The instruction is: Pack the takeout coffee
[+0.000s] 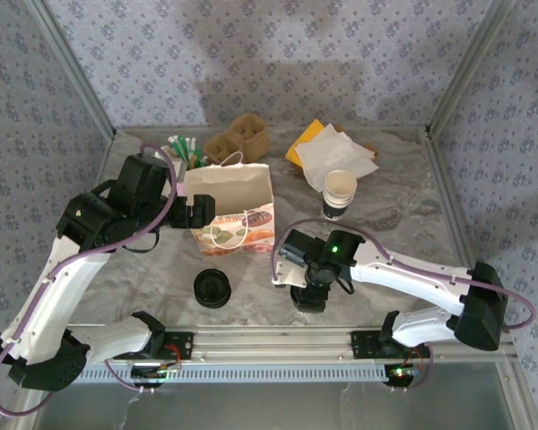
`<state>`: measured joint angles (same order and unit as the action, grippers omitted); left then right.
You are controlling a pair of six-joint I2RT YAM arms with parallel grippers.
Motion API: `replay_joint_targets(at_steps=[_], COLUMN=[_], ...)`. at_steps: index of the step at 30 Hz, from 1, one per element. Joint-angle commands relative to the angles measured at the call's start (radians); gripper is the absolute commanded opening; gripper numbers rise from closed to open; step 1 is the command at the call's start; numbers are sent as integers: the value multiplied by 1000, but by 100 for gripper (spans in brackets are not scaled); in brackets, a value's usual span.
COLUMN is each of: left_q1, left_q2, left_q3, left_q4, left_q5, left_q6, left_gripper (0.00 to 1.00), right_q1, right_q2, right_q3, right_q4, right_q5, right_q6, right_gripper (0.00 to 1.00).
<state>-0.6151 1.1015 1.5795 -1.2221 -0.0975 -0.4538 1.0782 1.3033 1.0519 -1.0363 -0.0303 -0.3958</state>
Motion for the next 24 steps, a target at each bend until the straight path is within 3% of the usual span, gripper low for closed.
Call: replay_joint_targets(at_steps=[1, 24], left_q1=[6, 9], left_q2=[1, 0], left_q3=[3, 4], left_q4=[15, 18], left_q5=[10, 12], left_q6=[14, 15], left_gripper=[100, 100], right_q1=[-6, -13], right_q2=[28, 79], right_q3=[-2, -54], right_q4=[10, 38], right_q5=[11, 53], right_q6=[20, 57], right_gripper=[74, 74])
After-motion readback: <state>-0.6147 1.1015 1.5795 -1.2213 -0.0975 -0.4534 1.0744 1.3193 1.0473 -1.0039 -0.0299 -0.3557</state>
